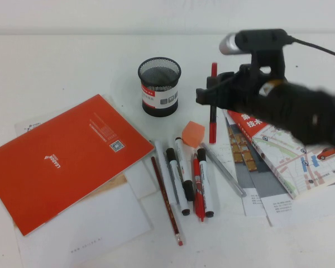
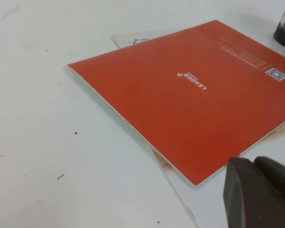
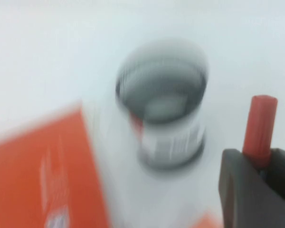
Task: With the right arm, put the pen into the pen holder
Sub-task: Place the pen onto the pen holder
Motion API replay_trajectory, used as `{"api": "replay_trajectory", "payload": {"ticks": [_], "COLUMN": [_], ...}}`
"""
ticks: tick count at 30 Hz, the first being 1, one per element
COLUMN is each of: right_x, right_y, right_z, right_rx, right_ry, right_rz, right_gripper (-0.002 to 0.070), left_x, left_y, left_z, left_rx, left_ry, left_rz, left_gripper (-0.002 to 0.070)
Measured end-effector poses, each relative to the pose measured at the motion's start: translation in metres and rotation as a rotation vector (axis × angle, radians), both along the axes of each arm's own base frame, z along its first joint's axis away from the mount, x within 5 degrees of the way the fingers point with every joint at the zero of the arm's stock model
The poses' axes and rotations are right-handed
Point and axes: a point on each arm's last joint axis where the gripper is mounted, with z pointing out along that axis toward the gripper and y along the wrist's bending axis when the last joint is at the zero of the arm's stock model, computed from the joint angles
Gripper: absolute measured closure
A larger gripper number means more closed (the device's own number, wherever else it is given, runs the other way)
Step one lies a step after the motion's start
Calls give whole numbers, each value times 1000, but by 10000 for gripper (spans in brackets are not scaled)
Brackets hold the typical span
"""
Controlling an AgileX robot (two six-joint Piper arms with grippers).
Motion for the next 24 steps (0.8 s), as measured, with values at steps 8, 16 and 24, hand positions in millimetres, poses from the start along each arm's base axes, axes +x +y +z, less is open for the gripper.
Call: {"api": "replay_trajectory", "payload": {"ticks": [8, 16, 24], "right_x": [-9, 44, 102], "right_y": [22, 42, 67], "right_z": [6, 5, -23], "right_rx": [126, 369, 350], "right_ry": [-386, -532, -580], "right_rz": [75, 195, 201], "right_gripper": [617, 617, 617], "left_x": [0, 0, 0], "left_y": [0, 0, 0], "left_z": [0, 0, 0], "left_rx": [0, 0, 0], "left_ry": [0, 0, 0], "left_rz": [0, 0, 0], "left_gripper": [678, 677, 678]}}
